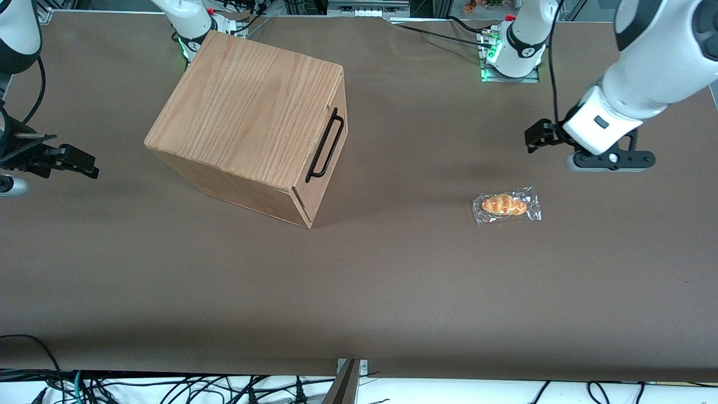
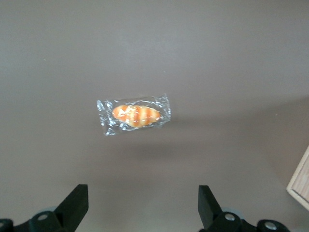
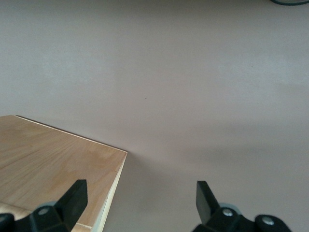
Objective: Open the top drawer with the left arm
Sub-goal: 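Move the open left gripper toward the black handle of the wooden drawer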
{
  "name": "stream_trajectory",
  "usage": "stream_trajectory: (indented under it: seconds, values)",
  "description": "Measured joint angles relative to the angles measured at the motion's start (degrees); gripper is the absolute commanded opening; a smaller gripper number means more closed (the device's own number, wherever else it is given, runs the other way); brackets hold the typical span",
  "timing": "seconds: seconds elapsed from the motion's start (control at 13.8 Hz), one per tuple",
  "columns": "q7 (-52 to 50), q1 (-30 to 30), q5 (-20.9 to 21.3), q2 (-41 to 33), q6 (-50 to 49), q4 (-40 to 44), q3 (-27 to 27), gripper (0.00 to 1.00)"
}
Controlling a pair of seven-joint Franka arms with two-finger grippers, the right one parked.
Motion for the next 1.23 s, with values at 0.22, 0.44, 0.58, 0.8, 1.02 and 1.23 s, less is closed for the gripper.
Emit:
stream_trajectory:
  seconds: [0.22,0.44,0.58,0.8,1.02,1.23]
  values:
    - [-4.4,-0.1,-2.4,0.4,0.0,0.0,-3.1,1.00]
    - [-6.3,0.0,-6.1,1.6,0.1,0.0,-4.4,1.00]
    - [-9.7,0.0,-6.3,2.3,0.7,0.0,-6.7,1.00]
    - [-16.7,-0.2,-6.3,2.5,1.5,0.0,-11.2,1.00]
    - [-23.6,-0.3,-6.3,2.8,4.8,0.0,-15.8,1.00]
    - [-29.6,-0.6,-6.3,3.9,6.8,0.0,-19.8,1.00]
